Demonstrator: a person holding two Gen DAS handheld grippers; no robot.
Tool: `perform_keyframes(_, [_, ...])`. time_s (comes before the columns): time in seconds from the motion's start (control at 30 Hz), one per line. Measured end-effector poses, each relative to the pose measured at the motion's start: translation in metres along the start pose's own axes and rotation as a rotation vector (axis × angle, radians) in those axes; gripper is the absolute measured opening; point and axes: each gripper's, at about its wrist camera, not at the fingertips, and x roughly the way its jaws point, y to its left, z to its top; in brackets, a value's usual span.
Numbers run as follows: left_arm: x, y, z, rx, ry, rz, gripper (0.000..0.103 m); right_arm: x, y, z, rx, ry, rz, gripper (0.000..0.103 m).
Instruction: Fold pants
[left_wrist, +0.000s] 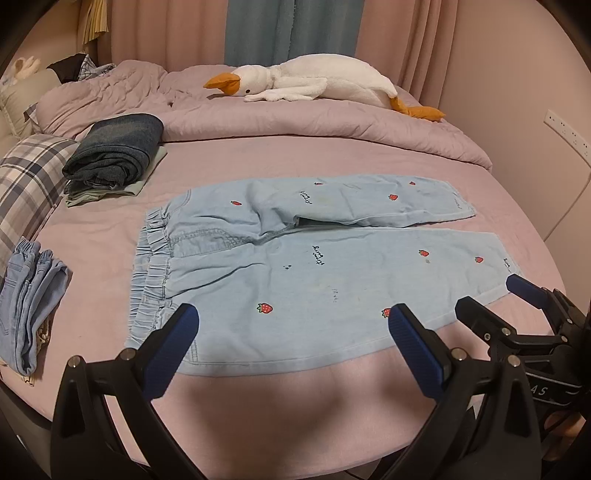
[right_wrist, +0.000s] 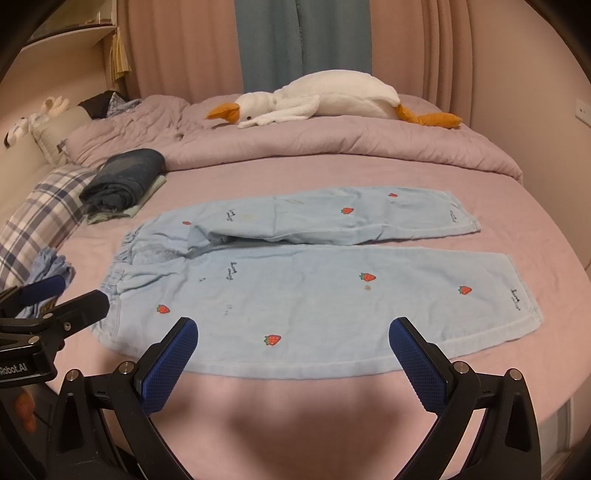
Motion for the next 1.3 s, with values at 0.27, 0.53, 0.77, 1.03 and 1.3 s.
perform_keyframes(0.27, [-0.001,0.0,0.0,0.003,-0.002,0.0,0.103,-0.001,0.001,0.0,-0.002,-0.001,-0.001,0.103])
perform_keyframes(0.53, [-0.001,0.0,0.0,0.004,-0.002,0.001,0.103,-0.001,0.002,0.0,-0.004,-0.001,-0.002,0.103])
perform_keyframes(0.77, [-0.001,0.0,0.0,0.006,-0.001,0.001,0.103,-0.001,0.003,0.0,-0.007,0.0,0.0,0.103])
perform_keyframes(1.03, [-0.003,0.004,-0.001,0.003,0.0,0.0,0.103,-0.001,0.005,0.0,-0.011,0.001,-0.002,0.103])
perform_keyframes(1.3, [0.026,0.028,-0.011,-0.091,0.073,-0.029,0.103,0.004,0.007,-0.002,-0.011,0.01,0.004,0.103])
